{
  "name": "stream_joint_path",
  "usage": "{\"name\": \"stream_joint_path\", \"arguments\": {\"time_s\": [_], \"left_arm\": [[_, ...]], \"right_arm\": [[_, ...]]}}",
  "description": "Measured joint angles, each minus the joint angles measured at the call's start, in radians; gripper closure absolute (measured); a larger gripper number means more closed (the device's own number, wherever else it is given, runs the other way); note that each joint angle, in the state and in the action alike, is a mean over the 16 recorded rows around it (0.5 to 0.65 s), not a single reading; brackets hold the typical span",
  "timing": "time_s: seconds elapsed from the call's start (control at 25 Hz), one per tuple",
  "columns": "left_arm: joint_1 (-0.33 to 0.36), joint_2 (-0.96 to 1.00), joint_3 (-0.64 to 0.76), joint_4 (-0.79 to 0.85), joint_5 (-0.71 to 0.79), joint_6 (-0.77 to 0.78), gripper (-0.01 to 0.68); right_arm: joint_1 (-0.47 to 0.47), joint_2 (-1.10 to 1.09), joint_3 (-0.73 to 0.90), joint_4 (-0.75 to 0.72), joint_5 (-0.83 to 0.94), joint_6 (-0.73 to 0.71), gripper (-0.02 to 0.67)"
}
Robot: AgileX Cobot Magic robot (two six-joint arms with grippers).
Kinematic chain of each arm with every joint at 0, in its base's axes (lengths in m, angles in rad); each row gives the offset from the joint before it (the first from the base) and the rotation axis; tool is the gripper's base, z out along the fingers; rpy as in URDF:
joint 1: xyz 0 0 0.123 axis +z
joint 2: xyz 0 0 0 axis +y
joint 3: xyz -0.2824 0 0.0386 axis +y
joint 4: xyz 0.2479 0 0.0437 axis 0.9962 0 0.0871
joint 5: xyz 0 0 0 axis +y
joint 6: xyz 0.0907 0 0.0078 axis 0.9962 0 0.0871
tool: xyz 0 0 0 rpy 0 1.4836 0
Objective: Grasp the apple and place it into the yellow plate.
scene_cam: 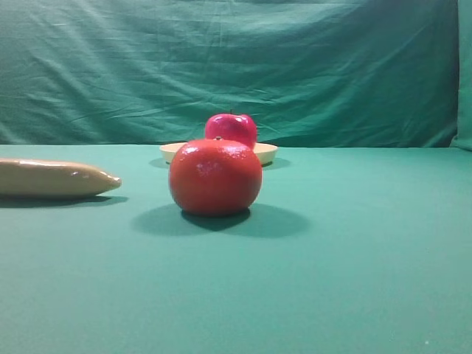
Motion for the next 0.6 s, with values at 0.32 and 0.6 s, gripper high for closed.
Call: {"name": "stream_joint_path", "arguments": {"time_s": [0.32, 0.6], "left_arm": [[0.0, 0.0, 0.0, 0.0, 0.0, 0.0, 0.516], [0.0, 0.0, 0.0, 0.0, 0.0, 0.0, 0.516]], "right_arm": [[0.0, 0.0, 0.0, 0.0, 0.0, 0.0, 0.649], [0.0, 0.0, 0.0, 0.0, 0.0, 0.0, 0.649]]}}
